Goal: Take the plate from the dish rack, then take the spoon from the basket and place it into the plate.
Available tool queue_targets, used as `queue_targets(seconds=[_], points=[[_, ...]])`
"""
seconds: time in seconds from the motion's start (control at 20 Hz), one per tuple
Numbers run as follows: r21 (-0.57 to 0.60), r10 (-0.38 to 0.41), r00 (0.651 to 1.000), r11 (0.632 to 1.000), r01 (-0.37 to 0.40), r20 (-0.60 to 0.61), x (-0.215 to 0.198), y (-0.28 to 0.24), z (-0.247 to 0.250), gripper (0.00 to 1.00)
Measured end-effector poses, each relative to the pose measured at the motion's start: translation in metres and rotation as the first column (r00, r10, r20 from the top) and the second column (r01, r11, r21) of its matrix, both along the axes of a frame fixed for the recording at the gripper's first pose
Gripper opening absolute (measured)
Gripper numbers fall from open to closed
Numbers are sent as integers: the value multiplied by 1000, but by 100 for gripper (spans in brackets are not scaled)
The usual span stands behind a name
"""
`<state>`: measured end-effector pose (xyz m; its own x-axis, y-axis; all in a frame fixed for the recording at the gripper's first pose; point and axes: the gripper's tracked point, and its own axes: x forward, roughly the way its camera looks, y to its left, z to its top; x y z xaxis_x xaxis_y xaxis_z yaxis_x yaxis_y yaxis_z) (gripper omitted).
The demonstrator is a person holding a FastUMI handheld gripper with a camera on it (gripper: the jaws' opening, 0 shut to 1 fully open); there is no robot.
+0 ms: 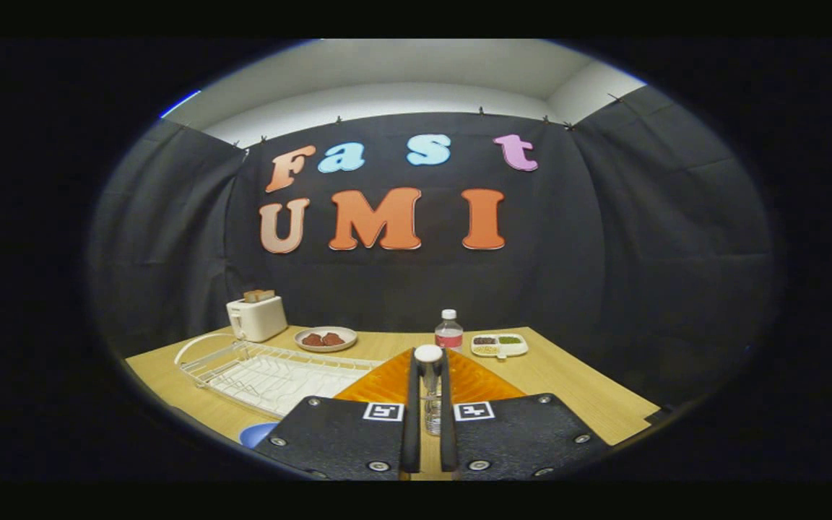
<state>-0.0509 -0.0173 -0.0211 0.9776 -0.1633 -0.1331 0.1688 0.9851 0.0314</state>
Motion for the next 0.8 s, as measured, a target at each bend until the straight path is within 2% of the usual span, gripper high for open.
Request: queue_targets(seconds=[0.1,0.4,0.6,0.8], points=[[-9,20,1000,1000,-20,21,-6,4,12,11],[49,165,984,985,-168,62,-23,39,29,11],[159,317,943,931,-330,99,-32,72,25,11],[190,419,901,881,-433,108,-36,95,11,11]])
